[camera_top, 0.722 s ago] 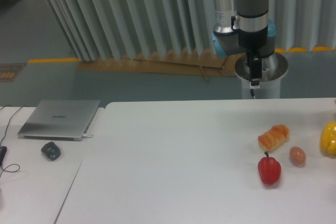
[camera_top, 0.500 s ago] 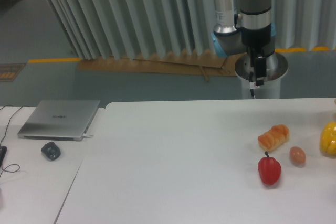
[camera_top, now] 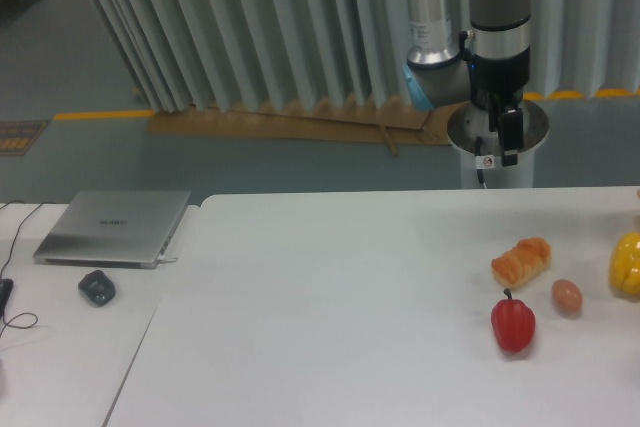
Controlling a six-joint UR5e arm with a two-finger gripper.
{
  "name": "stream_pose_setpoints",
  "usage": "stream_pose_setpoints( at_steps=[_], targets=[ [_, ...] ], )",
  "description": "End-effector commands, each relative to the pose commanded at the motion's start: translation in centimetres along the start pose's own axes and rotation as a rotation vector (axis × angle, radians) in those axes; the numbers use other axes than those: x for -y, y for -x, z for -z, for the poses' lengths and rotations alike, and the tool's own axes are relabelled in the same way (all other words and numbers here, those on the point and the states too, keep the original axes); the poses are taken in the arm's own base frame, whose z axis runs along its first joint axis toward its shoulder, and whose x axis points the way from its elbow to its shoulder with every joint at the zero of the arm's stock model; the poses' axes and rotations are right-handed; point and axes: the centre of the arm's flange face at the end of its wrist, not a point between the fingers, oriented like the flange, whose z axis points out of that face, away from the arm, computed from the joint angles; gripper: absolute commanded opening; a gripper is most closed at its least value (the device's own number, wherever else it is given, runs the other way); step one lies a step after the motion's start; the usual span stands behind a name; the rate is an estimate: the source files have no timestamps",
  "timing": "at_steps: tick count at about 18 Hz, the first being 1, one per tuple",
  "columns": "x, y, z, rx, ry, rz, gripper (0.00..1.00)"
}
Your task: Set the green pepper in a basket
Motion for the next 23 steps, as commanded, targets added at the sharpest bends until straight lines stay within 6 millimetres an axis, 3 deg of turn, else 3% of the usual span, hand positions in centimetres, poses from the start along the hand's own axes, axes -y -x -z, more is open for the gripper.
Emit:
stream_pose_setpoints(
  at_steps=[18, 23],
  targets=[
    [0.23, 0.07, 0.17, 0.011, -0.002, 0.001, 1.0],
    [0.24, 0.75, -0.08, 0.032, -0.003, 0.136, 1.0]
  ],
)
